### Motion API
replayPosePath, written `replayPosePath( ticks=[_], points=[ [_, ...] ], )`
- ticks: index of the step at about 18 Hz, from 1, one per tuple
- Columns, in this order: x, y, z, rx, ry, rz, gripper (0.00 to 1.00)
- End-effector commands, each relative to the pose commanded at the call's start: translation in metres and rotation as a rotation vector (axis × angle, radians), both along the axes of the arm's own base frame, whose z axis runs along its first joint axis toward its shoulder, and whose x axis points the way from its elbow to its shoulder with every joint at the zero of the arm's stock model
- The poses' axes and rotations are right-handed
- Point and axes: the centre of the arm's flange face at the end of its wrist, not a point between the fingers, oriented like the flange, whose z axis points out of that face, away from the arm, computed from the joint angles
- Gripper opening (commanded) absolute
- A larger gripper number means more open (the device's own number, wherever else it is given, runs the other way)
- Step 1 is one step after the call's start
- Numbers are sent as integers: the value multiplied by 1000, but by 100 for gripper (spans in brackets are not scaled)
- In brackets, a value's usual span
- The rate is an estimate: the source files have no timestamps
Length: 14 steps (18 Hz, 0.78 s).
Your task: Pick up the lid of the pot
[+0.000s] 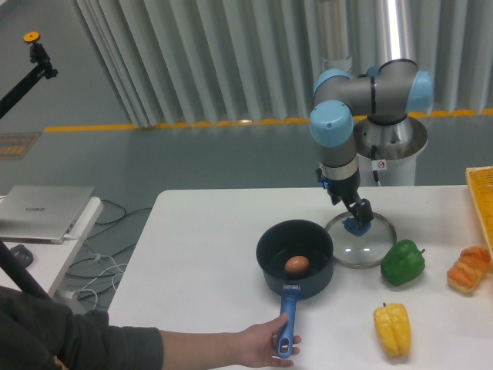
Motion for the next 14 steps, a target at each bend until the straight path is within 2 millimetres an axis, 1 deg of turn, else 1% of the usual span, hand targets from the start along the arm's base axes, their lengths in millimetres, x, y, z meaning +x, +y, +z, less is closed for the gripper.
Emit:
replayPosePath(
  ticks=[6,12,14],
  points=[
    [-9,2,-10,-16,21,5,96],
    [-12,6,-20,-23,18,6,96],
    [-11,6,-20,-23,18,5,96]
  ],
)
